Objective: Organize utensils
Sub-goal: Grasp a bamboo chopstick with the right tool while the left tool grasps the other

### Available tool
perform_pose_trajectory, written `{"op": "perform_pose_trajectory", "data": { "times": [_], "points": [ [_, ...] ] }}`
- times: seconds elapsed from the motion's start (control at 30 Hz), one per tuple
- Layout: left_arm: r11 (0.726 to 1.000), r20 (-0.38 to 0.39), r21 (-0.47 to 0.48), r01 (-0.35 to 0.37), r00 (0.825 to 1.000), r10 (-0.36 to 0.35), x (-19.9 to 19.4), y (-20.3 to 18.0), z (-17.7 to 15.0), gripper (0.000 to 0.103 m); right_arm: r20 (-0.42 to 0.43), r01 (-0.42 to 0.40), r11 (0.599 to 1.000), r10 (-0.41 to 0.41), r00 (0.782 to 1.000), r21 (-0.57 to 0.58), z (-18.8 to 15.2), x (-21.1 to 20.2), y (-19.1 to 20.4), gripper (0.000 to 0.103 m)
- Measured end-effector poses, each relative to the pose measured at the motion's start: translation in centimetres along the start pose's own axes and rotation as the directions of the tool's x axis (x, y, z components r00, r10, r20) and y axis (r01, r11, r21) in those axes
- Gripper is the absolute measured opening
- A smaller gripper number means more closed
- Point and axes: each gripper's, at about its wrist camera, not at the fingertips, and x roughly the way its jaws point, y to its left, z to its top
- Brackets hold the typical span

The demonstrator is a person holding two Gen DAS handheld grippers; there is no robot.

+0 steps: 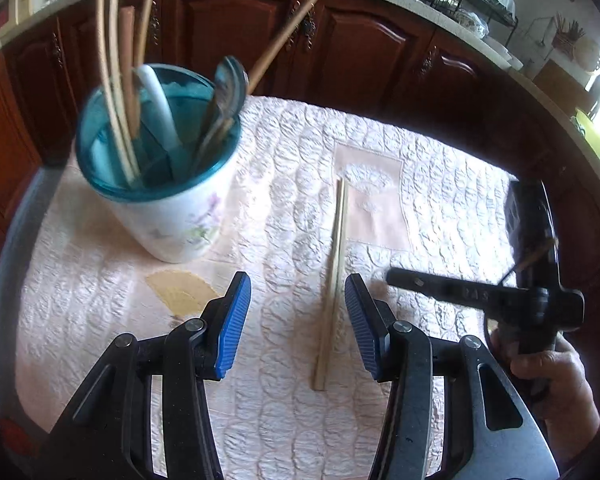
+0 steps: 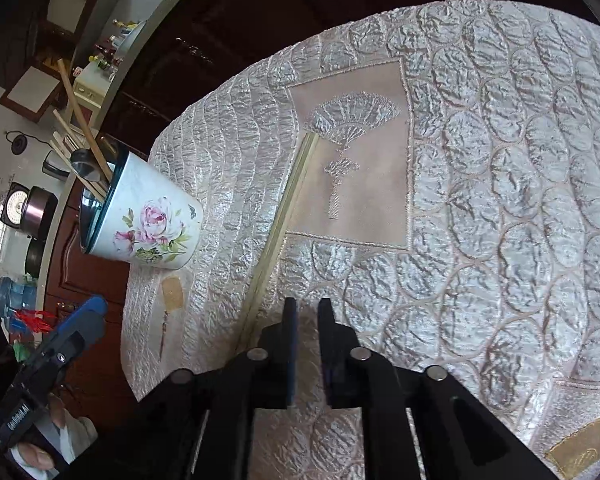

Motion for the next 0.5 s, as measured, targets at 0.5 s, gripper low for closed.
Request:
{"op": "perform_pose_trajectory", "data": {
  "times": [0.5],
  "points": [
    [0.998,-0.02,-0.036,-0.054,0.998,0.053,0.1,3.3,-0.4,0.048,0.033,-0.024,0.999,0.023,0.999,0.027,2.2,2.9,1.4,0.007]
  ]
}}
